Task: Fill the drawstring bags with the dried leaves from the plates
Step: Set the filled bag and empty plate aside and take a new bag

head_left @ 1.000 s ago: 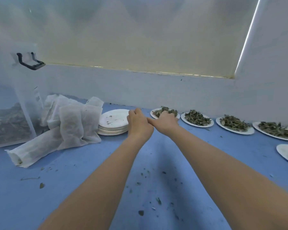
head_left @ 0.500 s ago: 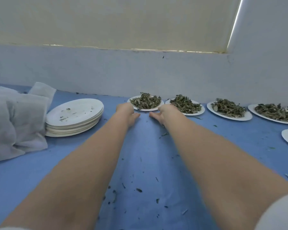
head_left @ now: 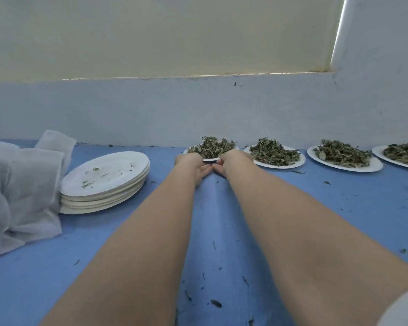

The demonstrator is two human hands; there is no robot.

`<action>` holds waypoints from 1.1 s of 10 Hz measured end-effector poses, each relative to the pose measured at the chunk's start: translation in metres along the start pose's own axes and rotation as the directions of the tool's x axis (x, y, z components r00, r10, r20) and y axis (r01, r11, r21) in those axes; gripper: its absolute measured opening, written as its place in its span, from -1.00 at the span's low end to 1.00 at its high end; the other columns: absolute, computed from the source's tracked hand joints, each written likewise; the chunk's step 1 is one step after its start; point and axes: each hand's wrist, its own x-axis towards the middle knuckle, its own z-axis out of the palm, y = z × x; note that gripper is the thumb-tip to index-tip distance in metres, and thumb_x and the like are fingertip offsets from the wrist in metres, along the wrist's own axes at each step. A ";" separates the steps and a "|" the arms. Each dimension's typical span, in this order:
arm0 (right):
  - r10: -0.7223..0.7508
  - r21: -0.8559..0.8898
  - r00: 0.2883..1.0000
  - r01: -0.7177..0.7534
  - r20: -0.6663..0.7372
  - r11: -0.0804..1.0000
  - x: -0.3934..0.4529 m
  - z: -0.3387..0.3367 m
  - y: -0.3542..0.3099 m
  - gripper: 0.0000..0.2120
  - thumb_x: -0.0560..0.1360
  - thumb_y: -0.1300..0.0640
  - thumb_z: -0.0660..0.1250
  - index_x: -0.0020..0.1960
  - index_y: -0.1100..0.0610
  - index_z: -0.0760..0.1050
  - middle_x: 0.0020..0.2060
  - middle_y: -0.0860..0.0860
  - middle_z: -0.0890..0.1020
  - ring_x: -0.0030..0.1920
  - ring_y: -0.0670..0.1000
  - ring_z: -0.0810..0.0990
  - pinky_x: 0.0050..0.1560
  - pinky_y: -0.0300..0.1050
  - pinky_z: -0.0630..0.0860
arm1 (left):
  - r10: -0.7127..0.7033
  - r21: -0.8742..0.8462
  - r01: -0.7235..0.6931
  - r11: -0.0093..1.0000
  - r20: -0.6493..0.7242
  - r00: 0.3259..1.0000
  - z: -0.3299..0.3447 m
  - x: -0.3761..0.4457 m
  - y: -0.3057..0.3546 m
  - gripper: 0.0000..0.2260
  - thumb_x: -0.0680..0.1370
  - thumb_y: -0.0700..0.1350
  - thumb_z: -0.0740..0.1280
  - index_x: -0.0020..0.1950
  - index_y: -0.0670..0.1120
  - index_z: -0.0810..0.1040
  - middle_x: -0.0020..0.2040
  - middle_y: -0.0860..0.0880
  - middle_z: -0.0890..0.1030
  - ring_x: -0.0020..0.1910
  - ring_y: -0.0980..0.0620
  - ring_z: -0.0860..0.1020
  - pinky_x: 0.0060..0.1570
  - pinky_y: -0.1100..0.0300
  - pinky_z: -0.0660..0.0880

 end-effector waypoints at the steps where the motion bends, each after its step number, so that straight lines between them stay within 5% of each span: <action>1: -0.006 -0.078 1.000 0.004 -0.028 0.997 0.004 0.002 -0.001 -0.67 0.59 0.32 0.09 0.34 0.27 0.30 -0.22 0.07 0.40 -0.28 0.00 0.45 0.00 0.06 0.53 | 0.049 0.032 -0.049 0.998 -0.001 0.999 0.004 0.005 -0.005 -0.69 0.60 -0.37 0.08 0.33 -0.27 0.37 0.15 -0.26 0.55 -0.12 -0.13 0.59 -0.33 0.19 0.54; 2: 0.071 -0.161 0.996 -0.080 -0.058 0.984 0.000 -0.002 -0.011 -0.86 0.48 0.46 0.23 -0.23 0.33 0.42 -0.31 0.18 0.48 -0.36 0.10 0.48 -0.11 0.03 0.59 | 0.055 0.003 -0.055 0.998 -0.004 0.998 0.000 0.003 -0.004 -0.74 0.59 -0.34 0.16 0.27 -0.29 0.42 0.12 -0.25 0.56 -0.31 -0.07 0.54 -0.17 0.16 0.49; 3: 0.099 -0.177 0.993 -0.110 -0.069 0.978 -0.028 -0.009 -0.022 -0.78 0.44 0.50 0.27 -0.33 0.32 0.36 -0.42 0.17 0.46 -0.48 0.11 0.45 -0.27 0.00 0.57 | 0.035 -0.047 -0.035 0.998 0.014 0.999 -0.002 -0.022 -0.001 -0.76 0.56 -0.30 0.26 0.22 -0.31 0.44 0.05 -0.23 0.58 -0.40 -0.05 0.55 -0.28 0.15 0.52; 4: 0.121 -0.152 0.992 -0.126 -0.042 0.980 -0.068 -0.025 -0.031 -0.82 0.46 0.48 0.25 -0.29 0.34 0.38 -0.42 0.18 0.48 -0.48 0.10 0.49 -0.29 -0.06 0.58 | 0.013 -0.064 -0.009 0.998 0.055 0.998 -0.006 -0.062 0.006 -0.81 0.55 -0.34 0.25 0.16 -0.33 0.43 0.09 -0.26 0.57 -0.31 -0.08 0.61 -0.35 0.10 0.55; 5: 0.079 -0.115 0.996 -0.084 -0.044 0.990 -0.123 -0.043 -0.044 -0.83 0.46 0.48 0.26 -0.29 0.35 0.39 -0.41 0.20 0.49 -0.49 0.11 0.51 -0.40 -0.12 0.55 | 0.005 -0.048 -0.002 0.999 0.057 0.998 -0.011 -0.120 0.011 -0.73 0.55 -0.37 0.23 0.25 -0.35 0.39 0.17 -0.28 0.53 0.08 -0.16 0.57 -0.09 0.03 0.50; 6: 0.084 -0.128 0.996 -0.088 -0.037 0.988 -0.184 -0.066 -0.048 -0.81 0.46 0.47 0.28 -0.32 0.36 0.39 -0.43 0.20 0.50 -0.51 0.10 0.51 -0.33 -0.10 0.56 | -0.017 -0.067 0.022 0.998 0.074 0.997 -0.023 -0.180 0.002 -0.71 0.56 -0.36 0.21 0.28 -0.35 0.38 0.04 -0.25 0.57 0.10 -0.15 0.56 -0.01 0.01 0.47; 7: 0.090 -0.159 0.994 -0.098 -0.059 0.982 -0.245 -0.096 -0.046 -0.81 0.45 0.45 0.31 -0.33 0.36 0.42 -0.43 0.20 0.53 -0.53 0.10 0.53 -0.37 -0.12 0.56 | -0.037 -0.067 0.041 0.997 0.064 0.997 -0.040 -0.241 -0.017 -0.73 0.56 -0.37 0.21 0.26 -0.34 0.40 -0.23 -0.18 0.50 -0.18 -0.09 0.56 -0.04 0.01 0.49; 8: 0.115 -0.202 0.991 -0.128 -0.074 0.971 -0.294 -0.131 -0.030 -0.82 0.45 0.43 0.32 -0.32 0.36 0.43 -0.42 0.21 0.55 -0.53 0.09 0.55 -0.44 -0.13 0.54 | -0.059 -0.064 0.061 0.996 0.039 0.997 -0.058 -0.287 -0.048 -0.73 0.57 -0.36 0.20 0.27 -0.33 0.41 -0.14 -0.21 0.53 0.09 -0.15 0.56 -0.06 0.00 0.48; 9: 0.144 -0.212 0.986 -0.158 -0.079 0.964 -0.329 -0.161 -0.006 -0.85 0.46 0.43 0.32 -0.28 0.37 0.44 -0.40 0.22 0.54 -0.51 0.10 0.54 -0.53 -0.13 0.53 | -0.091 -0.070 0.091 0.993 0.006 0.996 -0.075 -0.322 -0.083 -0.72 0.58 -0.34 0.20 0.29 -0.31 0.40 0.18 -0.27 0.53 0.09 -0.14 0.54 -0.03 0.00 0.45; 11: 0.144 -0.293 0.984 -0.168 -0.103 0.941 -0.355 -0.187 0.022 -0.91 0.48 0.48 0.23 -0.19 0.39 0.45 -0.39 0.23 0.53 -0.49 0.14 0.52 -0.42 -0.06 0.55 | -0.110 -0.186 0.120 0.975 0.064 0.992 -0.094 -0.365 -0.127 -0.68 0.62 -0.24 0.14 0.34 -0.36 0.32 0.21 -0.30 0.49 -0.32 -0.11 0.58 -0.11 0.11 0.52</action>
